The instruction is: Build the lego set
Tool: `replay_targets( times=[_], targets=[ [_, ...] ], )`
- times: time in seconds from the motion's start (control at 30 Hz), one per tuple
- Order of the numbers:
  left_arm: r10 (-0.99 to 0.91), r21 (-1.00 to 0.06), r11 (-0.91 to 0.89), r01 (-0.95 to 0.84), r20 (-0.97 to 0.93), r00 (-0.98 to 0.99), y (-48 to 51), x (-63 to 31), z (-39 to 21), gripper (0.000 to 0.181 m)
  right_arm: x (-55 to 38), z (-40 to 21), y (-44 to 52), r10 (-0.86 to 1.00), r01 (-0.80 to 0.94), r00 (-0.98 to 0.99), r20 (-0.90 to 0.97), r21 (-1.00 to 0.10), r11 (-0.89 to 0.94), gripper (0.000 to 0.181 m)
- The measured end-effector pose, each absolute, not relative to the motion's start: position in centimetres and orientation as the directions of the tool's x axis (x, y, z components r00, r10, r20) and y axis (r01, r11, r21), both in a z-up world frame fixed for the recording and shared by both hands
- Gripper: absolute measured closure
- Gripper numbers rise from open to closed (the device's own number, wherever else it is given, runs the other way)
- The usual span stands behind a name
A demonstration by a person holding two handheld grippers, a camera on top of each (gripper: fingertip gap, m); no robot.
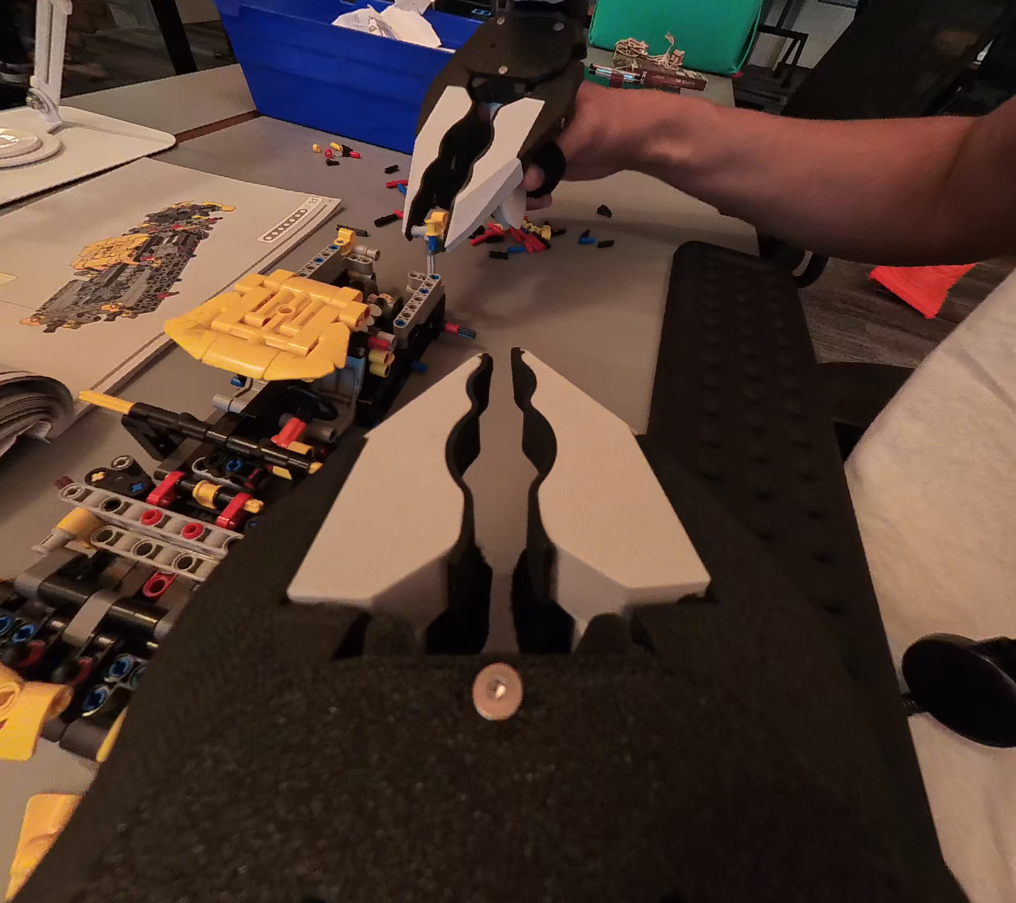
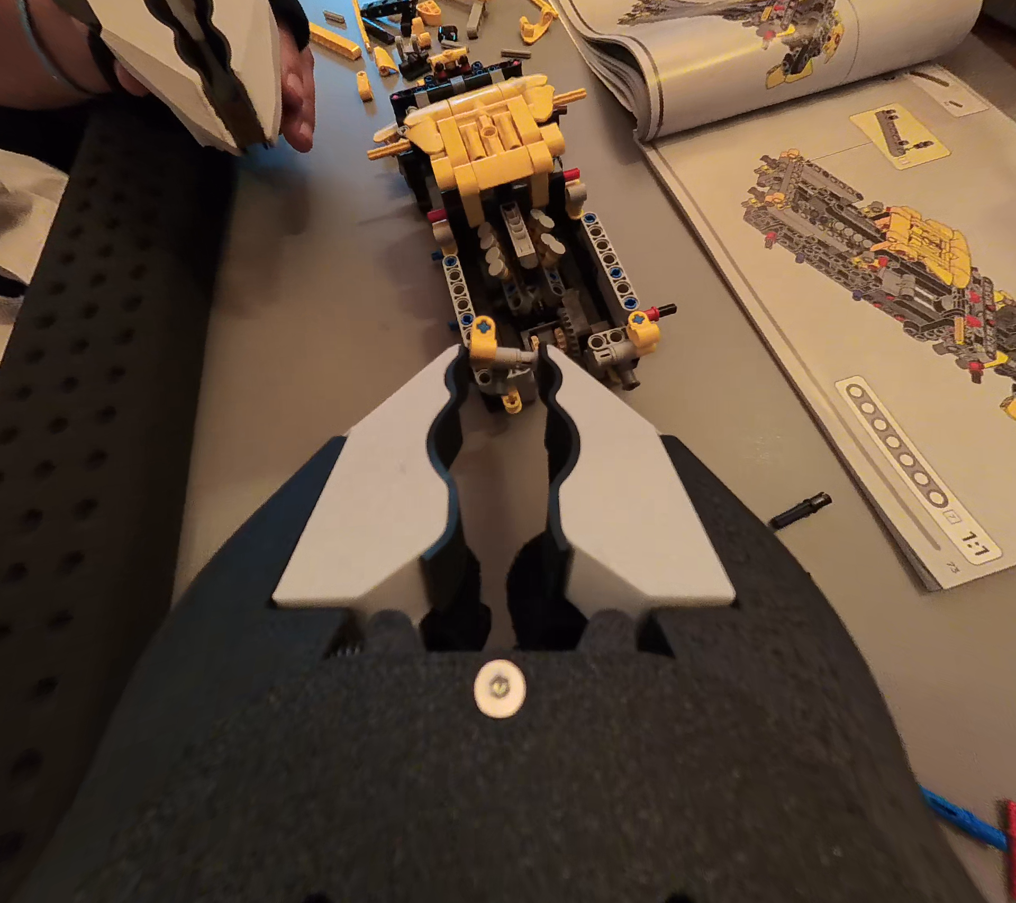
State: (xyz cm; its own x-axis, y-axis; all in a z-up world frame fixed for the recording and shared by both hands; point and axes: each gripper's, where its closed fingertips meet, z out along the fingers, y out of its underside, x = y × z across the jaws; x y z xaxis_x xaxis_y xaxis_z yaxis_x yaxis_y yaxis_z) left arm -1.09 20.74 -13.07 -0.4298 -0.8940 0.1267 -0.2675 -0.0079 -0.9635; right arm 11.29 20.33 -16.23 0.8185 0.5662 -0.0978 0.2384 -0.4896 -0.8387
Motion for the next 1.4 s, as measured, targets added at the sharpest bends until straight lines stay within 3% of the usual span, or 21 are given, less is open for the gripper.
replay_targets(
  times=[0.43,0.63,0.87,0.93,1.0,1.23,1.4],
  targets=[
    [-0.901,-0.968,0.007,-0.252,0.103,-0.421,20.8,-1.4,-13.0,0.174,11.8,-14.9,19.7,0.523,0.310,0.852,0.009,-0.814,-0.491,0.158],
    [-0.907,-0.967,0.040,-0.252,0.071,-0.415,20.8,-1.4,-13.2,0.174,12.3,-15.8,18.5,0.372,0.327,0.921,0.118,-0.754,-0.570,0.157],
    [-0.907,-0.962,0.035,-0.271,0.083,-0.412,20.8,-0.5,-13.5,0.174,13.2,-17.3,18.9,0.106,0.154,0.988,0.114,-0.818,-0.554,0.157],
    [-0.907,-0.965,0.018,-0.261,0.094,-0.411,20.8,-0.2,-13.1,0.174,12.7,-16.6,19.1,0.138,0.162,0.985,0.106,-0.845,-0.510,0.157],
    [-0.903,-0.968,-0.009,-0.250,0.116,-0.414,21.0,-0.1,-12.6,0.174,12.3,-16.0,19.3,0.158,0.062,0.987,-0.013,-0.886,-0.459,0.158],
    [-0.886,-0.974,-0.136,-0.180,0.201,-0.418,23.5,-0.8,-10.3,0.174,13.3,-15.3,19.4,0.315,-0.032,0.927,-0.202,-0.881,-0.471,0.158],
    [-0.912,-0.980,-0.122,-0.159,0.174,-0.371,25.0,-1.1,-10.3,0.174,12.5,-16.8,19.9,0.476,0.139,0.869,-0.133,-0.858,-0.494,0.158]
  ],
)
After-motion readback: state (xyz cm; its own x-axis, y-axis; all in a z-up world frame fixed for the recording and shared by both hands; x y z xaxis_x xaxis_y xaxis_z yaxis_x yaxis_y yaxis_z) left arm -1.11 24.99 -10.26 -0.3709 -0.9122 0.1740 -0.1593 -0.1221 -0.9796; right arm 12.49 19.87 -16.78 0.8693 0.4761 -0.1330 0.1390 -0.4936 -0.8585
